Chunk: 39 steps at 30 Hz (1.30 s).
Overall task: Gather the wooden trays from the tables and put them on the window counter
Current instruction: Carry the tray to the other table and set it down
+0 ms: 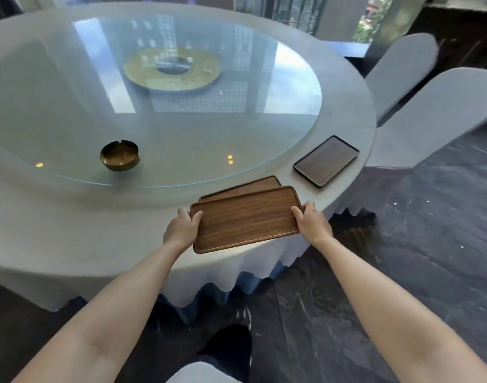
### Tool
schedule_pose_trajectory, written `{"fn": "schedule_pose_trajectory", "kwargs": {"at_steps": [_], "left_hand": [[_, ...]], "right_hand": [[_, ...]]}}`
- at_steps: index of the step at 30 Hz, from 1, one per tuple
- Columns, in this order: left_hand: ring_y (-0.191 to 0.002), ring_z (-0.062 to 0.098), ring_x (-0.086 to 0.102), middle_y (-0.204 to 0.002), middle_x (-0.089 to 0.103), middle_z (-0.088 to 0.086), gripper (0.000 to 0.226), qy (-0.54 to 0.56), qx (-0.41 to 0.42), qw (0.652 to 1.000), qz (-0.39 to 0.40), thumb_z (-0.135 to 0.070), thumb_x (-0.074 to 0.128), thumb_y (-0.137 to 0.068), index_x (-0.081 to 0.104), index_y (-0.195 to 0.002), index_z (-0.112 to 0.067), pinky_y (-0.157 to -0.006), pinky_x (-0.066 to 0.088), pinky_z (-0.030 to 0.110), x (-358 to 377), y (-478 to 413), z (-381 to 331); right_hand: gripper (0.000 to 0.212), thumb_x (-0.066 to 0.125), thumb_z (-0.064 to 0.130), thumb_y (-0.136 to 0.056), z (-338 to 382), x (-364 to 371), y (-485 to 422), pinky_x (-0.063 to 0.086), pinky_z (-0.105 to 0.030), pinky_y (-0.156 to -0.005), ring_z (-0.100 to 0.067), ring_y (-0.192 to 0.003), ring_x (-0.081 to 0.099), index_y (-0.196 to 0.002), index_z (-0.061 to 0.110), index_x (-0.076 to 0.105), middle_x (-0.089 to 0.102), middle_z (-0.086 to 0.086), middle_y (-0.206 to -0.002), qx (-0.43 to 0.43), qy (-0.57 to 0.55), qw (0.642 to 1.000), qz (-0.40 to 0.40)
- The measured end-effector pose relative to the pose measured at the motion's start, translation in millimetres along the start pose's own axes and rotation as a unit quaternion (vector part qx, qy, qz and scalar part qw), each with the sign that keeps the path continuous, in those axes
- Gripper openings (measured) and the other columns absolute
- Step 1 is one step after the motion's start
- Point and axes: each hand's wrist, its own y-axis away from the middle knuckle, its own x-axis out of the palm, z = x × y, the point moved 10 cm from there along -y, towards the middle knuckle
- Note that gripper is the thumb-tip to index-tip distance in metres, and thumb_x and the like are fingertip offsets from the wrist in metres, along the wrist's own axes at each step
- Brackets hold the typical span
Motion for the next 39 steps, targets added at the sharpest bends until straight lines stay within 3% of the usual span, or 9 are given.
{"fn": "schedule_pose_trajectory", "kwargs": {"at_steps": [6, 9, 16, 23, 26, 39], "left_hand": [[-0.110, 0.041, 0.055, -0.118, 0.059, 0.027, 0.043, -0.016, -0.051, 0.999, 0.006, -0.036, 0.034, -0.097, 0.043, -0.113, 0.002, -0.090, 0.043, 0.044, 31, -42, -1], [-0.110, 0.042, 0.055, -0.118, 0.058, 0.030, 0.040, -0.020, -0.078, 0.997, 0.005, -0.032, 0.029, -0.099, 0.041, -0.112, 0.003, -0.089, 0.043, 0.044, 38, -52, -1], [-0.104, 0.045, 0.056, -0.112, 0.058, 0.034, 0.022, -0.030, -0.126, 0.991, -0.012, -0.027, 0.025, -0.100, 0.029, -0.090, -0.007, -0.087, 0.045, 0.046, 46, -57, 2], [-0.101, 0.045, 0.057, -0.109, 0.060, 0.034, 0.022, -0.067, -0.152, 0.985, -0.044, -0.027, 0.024, -0.100, 0.030, -0.092, -0.008, -0.081, 0.044, 0.043, 46, -59, 0], [-0.103, 0.046, 0.056, -0.111, 0.059, 0.033, 0.031, -0.092, -0.166, 0.981, -0.046, -0.027, 0.023, -0.100, 0.038, -0.105, -0.001, -0.081, 0.044, 0.043, 45, -62, 4], [-0.101, 0.042, 0.057, -0.111, 0.061, 0.027, 0.036, -0.118, -0.148, 0.981, -0.042, -0.034, 0.021, -0.099, 0.041, -0.109, -0.007, -0.073, 0.036, 0.036, 42, -71, 8]], "right_hand": [[0.026, 0.023, 0.032, -0.099, -6, 30, -71, 0.037, -0.035, -0.069, -0.024, -0.080, 0.049, -0.095, 0.012, 0.038, 0.061, -0.015, -0.104, -0.013, 0.076, 0.994, 0.073], [0.026, 0.020, 0.030, -0.099, -4, 41, -97, 0.036, -0.034, -0.069, -0.025, -0.080, 0.048, -0.097, 0.011, 0.039, 0.061, -0.015, -0.105, -0.024, 0.101, 0.989, 0.107], [0.030, 0.020, 0.028, -0.099, 9, 57, -134, 0.035, -0.035, -0.067, -0.032, -0.088, 0.056, -0.099, 0.008, 0.042, 0.062, -0.017, -0.104, -0.094, 0.149, 0.972, 0.158], [0.024, 0.023, 0.026, -0.099, 17, 65, -153, 0.034, -0.034, -0.063, -0.030, -0.077, 0.052, -0.086, 0.012, 0.036, 0.063, -0.019, -0.098, -0.150, 0.167, 0.956, 0.189], [0.022, 0.025, 0.026, -0.099, 19, 67, -155, 0.034, -0.034, -0.063, -0.037, -0.085, 0.057, -0.085, 0.012, 0.034, 0.063, -0.022, -0.097, -0.167, 0.164, 0.952, 0.196], [0.024, 0.025, 0.030, -0.099, 13, 71, -155, 0.040, -0.036, -0.068, -0.037, -0.091, 0.058, -0.086, 0.013, 0.036, 0.062, -0.020, -0.100, -0.145, 0.153, 0.951, 0.227]]}}
